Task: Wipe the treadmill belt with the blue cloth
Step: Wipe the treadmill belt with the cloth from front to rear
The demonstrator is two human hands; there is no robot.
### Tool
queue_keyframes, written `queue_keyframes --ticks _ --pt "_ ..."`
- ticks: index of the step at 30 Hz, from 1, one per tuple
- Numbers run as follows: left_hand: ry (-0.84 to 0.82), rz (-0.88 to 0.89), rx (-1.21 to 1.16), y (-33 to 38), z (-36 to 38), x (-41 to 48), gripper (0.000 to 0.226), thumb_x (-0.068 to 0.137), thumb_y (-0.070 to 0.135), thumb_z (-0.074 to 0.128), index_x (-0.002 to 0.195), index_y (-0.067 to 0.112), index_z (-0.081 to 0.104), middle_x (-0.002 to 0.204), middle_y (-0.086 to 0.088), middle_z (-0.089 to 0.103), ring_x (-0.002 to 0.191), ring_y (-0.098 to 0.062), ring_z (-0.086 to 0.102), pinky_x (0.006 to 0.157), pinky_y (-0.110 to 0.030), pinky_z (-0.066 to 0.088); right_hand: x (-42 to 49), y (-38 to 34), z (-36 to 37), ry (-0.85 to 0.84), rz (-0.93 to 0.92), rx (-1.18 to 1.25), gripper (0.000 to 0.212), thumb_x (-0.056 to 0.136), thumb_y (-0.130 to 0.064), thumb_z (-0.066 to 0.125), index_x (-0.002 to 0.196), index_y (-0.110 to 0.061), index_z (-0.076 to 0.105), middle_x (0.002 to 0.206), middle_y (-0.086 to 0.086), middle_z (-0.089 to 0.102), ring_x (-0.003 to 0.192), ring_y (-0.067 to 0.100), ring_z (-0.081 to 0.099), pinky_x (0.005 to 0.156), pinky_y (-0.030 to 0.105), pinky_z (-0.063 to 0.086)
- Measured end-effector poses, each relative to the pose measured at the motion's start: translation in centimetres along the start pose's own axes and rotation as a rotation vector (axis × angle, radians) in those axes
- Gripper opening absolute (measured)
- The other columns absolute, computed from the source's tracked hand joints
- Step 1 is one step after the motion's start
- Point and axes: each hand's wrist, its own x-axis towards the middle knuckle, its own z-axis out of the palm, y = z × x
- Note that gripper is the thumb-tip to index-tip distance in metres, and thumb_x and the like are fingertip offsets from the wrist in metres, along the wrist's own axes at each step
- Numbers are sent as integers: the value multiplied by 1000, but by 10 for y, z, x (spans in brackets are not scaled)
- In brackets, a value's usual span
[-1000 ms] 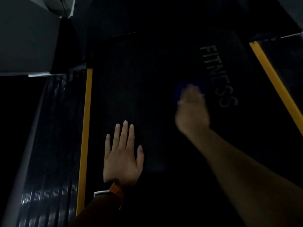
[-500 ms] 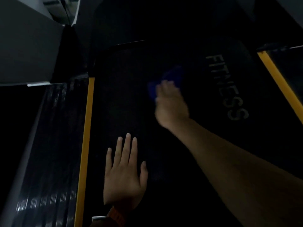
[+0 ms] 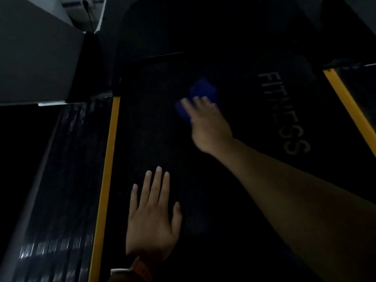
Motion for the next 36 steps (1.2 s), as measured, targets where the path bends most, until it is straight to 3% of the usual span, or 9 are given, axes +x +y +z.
queue_keyframes --ticks 4,6,10,13,16,19,25,32,36 --pt "-16 -4 32 1 1 0 69 103 48 26 163 15 23 173 -3 13 160 -20 7 125 -51 13 0 32 -1 -38 -201 -10 63 93 -13 48 153 -25 30 162 7 22 149 27 19 120 40 13" --pt "-11 -1 60 1 1 -1 68 105 49 21 163 13 22 173 -5 12 160 -22 6 126 -53 14 -7 88 -20 31 -73 1 56 96 -9 42 150 -19 37 159 10 27 147 29 24 120 41 17" --pt "2 -77 46 33 -1 22 72 104 54 19 163 12 19 171 -8 12 159 -27 7 127 -56 15 -35 191 -64 -81 281 29 53 106 -15 30 156 -12 15 164 10 8 151 28 7 122 42 11" --pt "-29 -33 27 81 1 60 75 103 57 14 164 12 13 172 -8 5 159 -27 0 127 -56 9 -21 155 -50 -17 384 23 64 101 -17 38 157 -17 9 164 12 5 150 33 5 122 45 11" --pt "-74 -9 24 101 1 76 76 102 58 11 164 16 5 172 -5 -6 159 -24 -10 128 -53 -1 -8 92 -18 20 72 32 72 95 -9 43 156 -29 13 164 9 10 150 30 8 122 43 11" --pt "-72 -7 14 97 2 74 77 101 62 8 164 18 1 171 -2 -10 158 -22 -15 127 -51 -5 -6 130 -29 -31 -160 34 56 98 -8 42 152 -17 32 160 15 22 148 31 20 121 46 15" --pt "-73 -3 8 98 7 75 78 103 62 9 164 15 3 172 -5 -6 159 -24 -11 128 -55 0 -46 241 -75 -2 431 -44 54 105 -14 30 156 -6 14 163 15 9 151 29 7 123 39 9" --pt "-58 -19 16 100 4 75 79 101 63 6 165 16 2 172 -3 -10 158 -22 -14 128 -53 -3 -78 145 -42 -54 -35 -21 51 106 -15 28 156 -12 18 163 7 13 151 22 10 123 38 8" --pt "-21 -10 0 100 9 75 78 102 62 10 165 14 7 172 -5 -3 159 -24 -8 128 -55 0 -93 222 -62 -7 325 -70 53 103 -14 31 155 -8 19 163 10 15 151 26 10 122 39 12"
